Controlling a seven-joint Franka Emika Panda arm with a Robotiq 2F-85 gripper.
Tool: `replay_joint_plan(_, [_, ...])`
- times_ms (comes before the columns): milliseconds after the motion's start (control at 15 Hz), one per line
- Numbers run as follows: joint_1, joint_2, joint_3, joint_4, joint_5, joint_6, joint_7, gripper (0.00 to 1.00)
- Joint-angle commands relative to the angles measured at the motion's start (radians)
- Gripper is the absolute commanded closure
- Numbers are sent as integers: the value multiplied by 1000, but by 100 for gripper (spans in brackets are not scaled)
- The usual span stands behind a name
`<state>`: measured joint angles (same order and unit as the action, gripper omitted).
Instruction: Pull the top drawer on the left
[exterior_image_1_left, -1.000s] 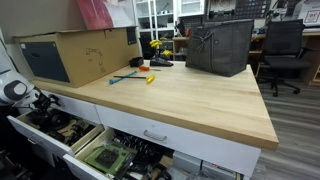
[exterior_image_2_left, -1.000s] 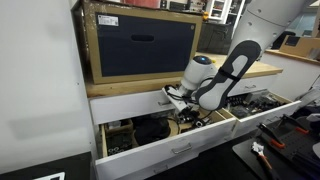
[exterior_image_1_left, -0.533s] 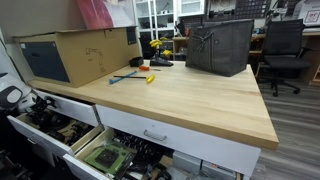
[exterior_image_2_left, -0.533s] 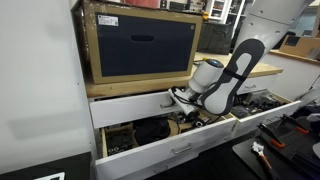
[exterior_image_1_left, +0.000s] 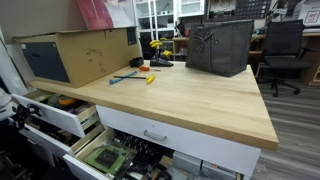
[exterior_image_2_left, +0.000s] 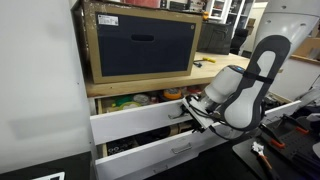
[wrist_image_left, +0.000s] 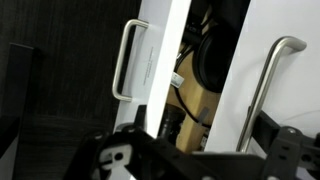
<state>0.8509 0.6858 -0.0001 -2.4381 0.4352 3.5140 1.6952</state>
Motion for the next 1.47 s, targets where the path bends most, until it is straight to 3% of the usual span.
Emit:
replay_joint_plan(0, [248, -97, -108, -53, 187, -75, -150, 0])
replay_joint_plan(200, [498, -53, -309, -36, 313, -111, -229, 0])
replay_joint_plan(467, [824, 10, -567, -30, 344, -117, -297, 0])
replay_joint_plan(667, [995, 12, -722, -28, 332, -148, -321, 0])
replay_joint_plan(800, [1023, -30, -758, -31, 289, -156, -342, 0])
replay_joint_plan(1067, [939, -211, -719, -31, 119, -232, -423, 0])
replay_joint_plan(1267, [873, -316, -720, -18, 21, -385, -478, 0])
replay_joint_plan(1400, [858, -362, -766, 6, -18, -549, -521, 0])
